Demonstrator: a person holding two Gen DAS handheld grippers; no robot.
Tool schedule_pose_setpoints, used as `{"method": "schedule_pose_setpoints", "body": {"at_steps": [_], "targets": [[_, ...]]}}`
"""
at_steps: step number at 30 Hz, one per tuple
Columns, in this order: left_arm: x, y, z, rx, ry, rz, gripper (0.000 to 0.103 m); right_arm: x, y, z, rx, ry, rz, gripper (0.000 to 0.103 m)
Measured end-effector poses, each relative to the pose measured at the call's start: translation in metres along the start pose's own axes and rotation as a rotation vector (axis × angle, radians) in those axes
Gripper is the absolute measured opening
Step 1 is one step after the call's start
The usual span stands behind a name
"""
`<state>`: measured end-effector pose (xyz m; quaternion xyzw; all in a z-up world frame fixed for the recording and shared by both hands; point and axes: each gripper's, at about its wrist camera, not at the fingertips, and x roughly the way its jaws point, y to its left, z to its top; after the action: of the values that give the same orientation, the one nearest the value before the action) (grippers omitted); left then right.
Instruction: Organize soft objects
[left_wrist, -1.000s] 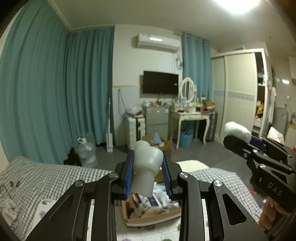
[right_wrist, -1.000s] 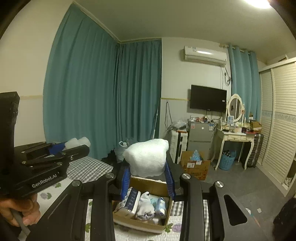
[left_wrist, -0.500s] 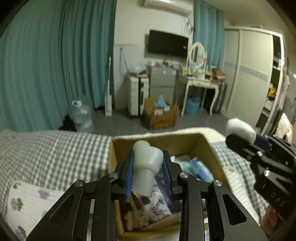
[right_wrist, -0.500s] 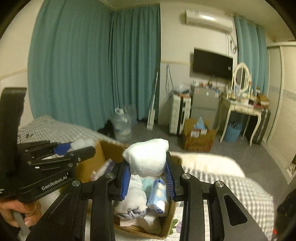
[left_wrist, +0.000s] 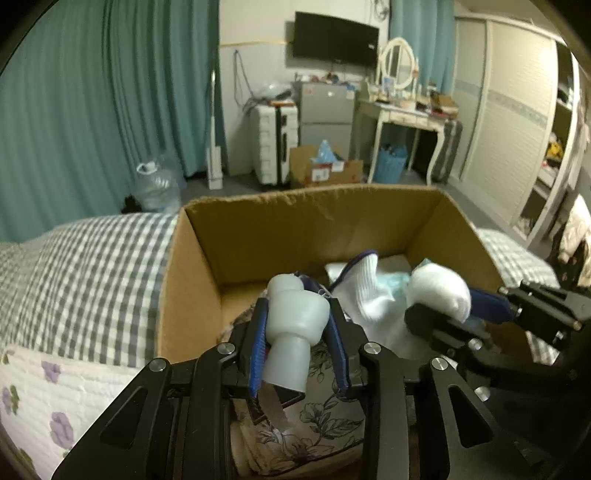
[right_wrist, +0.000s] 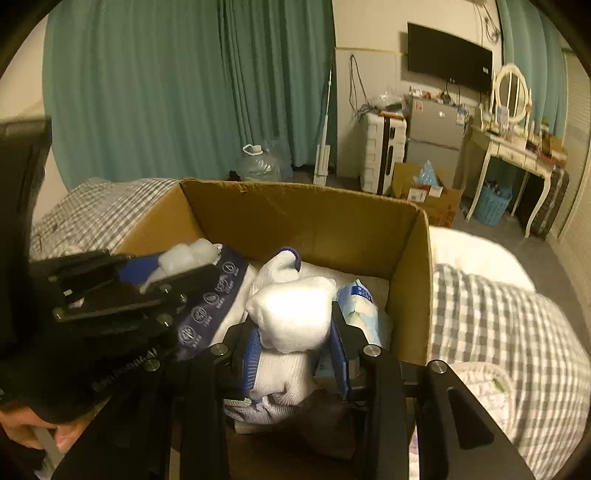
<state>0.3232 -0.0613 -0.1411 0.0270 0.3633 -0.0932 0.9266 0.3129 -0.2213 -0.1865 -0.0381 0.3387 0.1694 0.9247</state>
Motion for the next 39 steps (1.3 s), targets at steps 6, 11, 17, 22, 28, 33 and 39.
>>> {"method": "schedule_pose_setpoints", "body": {"at_steps": [6,11,17,22,28,33,39], "targets": [[0.007,0.001,0.001,-0.006,0.024,-0.015,0.033,0.005,0.005,-0.005,-0.028,0.036,-0.043,0.033],[-0.005,0.01,0.005,-0.055,0.007,-0.018,0.033,-0.005,0.01,-0.002,-0.03,0.012,-0.052,0.037],[-0.046,0.022,0.016,-0.09,-0.087,-0.027,0.066,-0.042,0.016,0.007,-0.038,-0.083,-0.054,0.046],[-0.088,0.03,0.027,-0.118,-0.163,-0.042,0.075,-0.079,0.027,0.013,-0.061,-0.171,-0.062,0.063],[-0.144,0.032,0.031,-0.12,-0.245,-0.029,0.076,-0.128,0.038,0.019,-0.057,-0.248,-0.082,0.067],[-0.199,0.031,0.028,-0.117,-0.342,-0.023,0.099,-0.177,0.052,0.026,-0.062,-0.311,-0.09,0.078],[-0.266,0.022,0.018,-0.098,-0.465,-0.005,0.103,-0.239,0.067,0.018,-0.051,-0.381,-0.11,0.094]]}}
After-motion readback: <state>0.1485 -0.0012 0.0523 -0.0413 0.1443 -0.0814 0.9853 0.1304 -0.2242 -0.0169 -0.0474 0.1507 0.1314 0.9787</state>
